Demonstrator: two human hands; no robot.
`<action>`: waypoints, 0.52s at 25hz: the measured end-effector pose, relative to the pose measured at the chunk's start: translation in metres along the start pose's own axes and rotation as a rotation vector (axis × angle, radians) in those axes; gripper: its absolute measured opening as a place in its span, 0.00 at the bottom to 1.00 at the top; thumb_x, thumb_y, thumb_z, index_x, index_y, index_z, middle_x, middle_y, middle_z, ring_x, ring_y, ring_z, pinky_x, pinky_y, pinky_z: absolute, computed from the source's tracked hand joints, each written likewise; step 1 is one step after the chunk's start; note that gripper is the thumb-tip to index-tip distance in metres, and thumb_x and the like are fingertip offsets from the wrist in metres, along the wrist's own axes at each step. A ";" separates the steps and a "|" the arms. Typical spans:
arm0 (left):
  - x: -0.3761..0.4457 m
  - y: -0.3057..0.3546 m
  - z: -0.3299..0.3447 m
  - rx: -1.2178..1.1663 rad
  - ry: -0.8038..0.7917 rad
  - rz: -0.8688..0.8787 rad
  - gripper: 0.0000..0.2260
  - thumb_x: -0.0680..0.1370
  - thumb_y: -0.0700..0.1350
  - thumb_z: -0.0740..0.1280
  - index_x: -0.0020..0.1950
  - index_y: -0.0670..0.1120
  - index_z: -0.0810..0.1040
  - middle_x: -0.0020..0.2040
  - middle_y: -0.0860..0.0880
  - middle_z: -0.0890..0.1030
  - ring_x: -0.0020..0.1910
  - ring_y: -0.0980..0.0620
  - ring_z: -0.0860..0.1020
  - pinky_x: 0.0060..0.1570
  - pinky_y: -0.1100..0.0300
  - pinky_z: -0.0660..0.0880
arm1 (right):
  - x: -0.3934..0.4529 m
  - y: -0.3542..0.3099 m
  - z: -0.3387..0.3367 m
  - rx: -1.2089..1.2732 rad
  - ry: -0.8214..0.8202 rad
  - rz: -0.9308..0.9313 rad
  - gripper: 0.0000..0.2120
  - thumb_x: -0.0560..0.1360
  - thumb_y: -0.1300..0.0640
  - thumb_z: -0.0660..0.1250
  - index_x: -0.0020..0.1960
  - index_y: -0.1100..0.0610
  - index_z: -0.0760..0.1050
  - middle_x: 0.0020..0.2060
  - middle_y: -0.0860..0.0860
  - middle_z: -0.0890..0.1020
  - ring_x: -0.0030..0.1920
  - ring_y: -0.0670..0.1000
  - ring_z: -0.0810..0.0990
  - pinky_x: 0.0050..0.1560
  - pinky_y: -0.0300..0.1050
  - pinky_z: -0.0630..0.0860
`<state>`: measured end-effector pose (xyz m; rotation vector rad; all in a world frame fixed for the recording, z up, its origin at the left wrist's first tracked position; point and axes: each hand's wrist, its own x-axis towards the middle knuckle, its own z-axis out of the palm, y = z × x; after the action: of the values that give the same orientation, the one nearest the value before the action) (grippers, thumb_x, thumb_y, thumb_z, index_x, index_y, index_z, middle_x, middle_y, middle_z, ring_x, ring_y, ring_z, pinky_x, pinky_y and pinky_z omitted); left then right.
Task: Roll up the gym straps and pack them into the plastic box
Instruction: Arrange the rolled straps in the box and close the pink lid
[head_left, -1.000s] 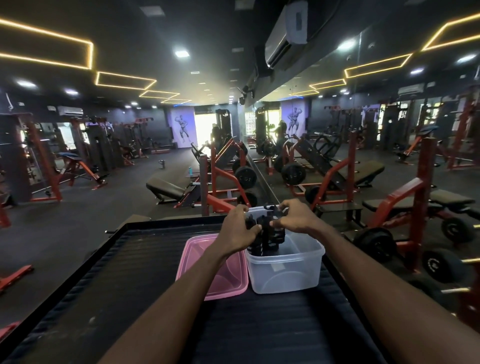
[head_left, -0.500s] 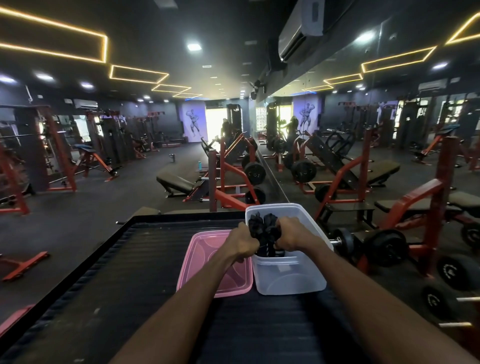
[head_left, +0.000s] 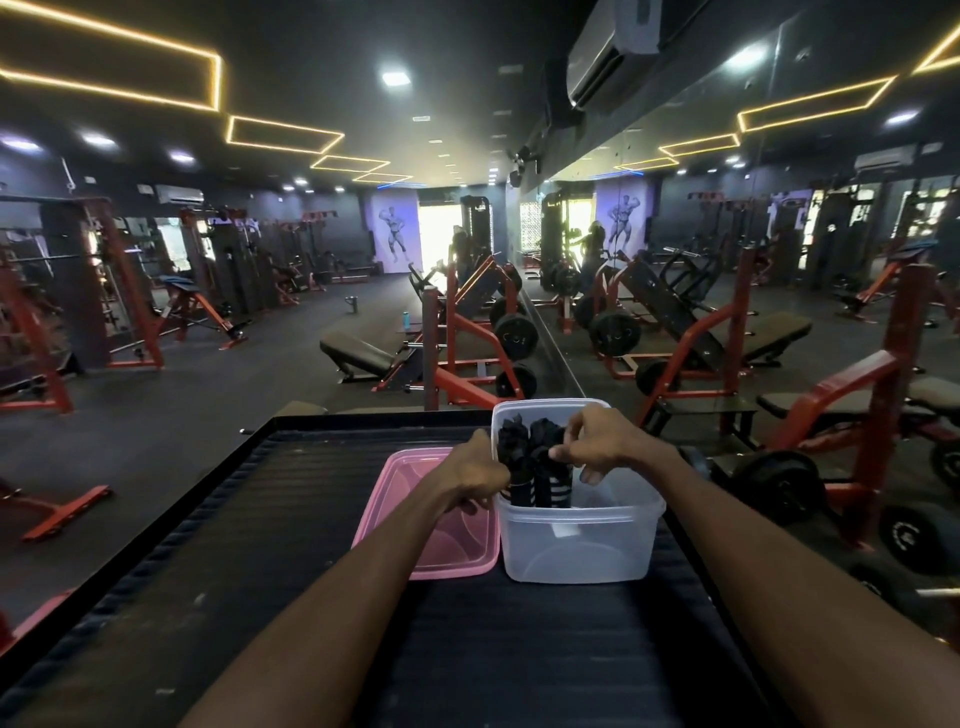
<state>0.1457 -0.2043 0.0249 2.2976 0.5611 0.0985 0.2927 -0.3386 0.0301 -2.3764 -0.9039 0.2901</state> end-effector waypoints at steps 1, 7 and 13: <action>-0.003 0.001 -0.001 -0.027 0.018 0.001 0.03 0.81 0.43 0.62 0.48 0.49 0.69 0.48 0.44 0.80 0.46 0.43 0.82 0.41 0.52 0.80 | 0.000 0.000 -0.002 0.028 0.029 -0.013 0.09 0.77 0.55 0.72 0.47 0.61 0.78 0.38 0.58 0.85 0.32 0.53 0.85 0.35 0.45 0.84; -0.004 -0.033 0.002 -0.047 0.161 -0.097 0.08 0.80 0.36 0.57 0.44 0.41 0.73 0.47 0.36 0.83 0.33 0.46 0.80 0.30 0.57 0.76 | -0.007 -0.012 0.004 0.101 0.155 -0.125 0.11 0.79 0.55 0.68 0.41 0.61 0.79 0.30 0.55 0.84 0.27 0.48 0.81 0.28 0.39 0.76; -0.007 -0.054 0.023 0.217 -0.083 -0.058 0.10 0.69 0.42 0.70 0.48 0.40 0.82 0.44 0.43 0.85 0.43 0.46 0.83 0.39 0.57 0.80 | -0.014 -0.032 0.013 0.153 0.169 -0.151 0.10 0.79 0.57 0.68 0.41 0.61 0.79 0.30 0.55 0.82 0.27 0.48 0.79 0.27 0.38 0.74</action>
<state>0.1248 -0.1896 -0.0284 2.4798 0.6208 -0.0897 0.2600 -0.3226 0.0384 -2.1434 -0.9403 0.0938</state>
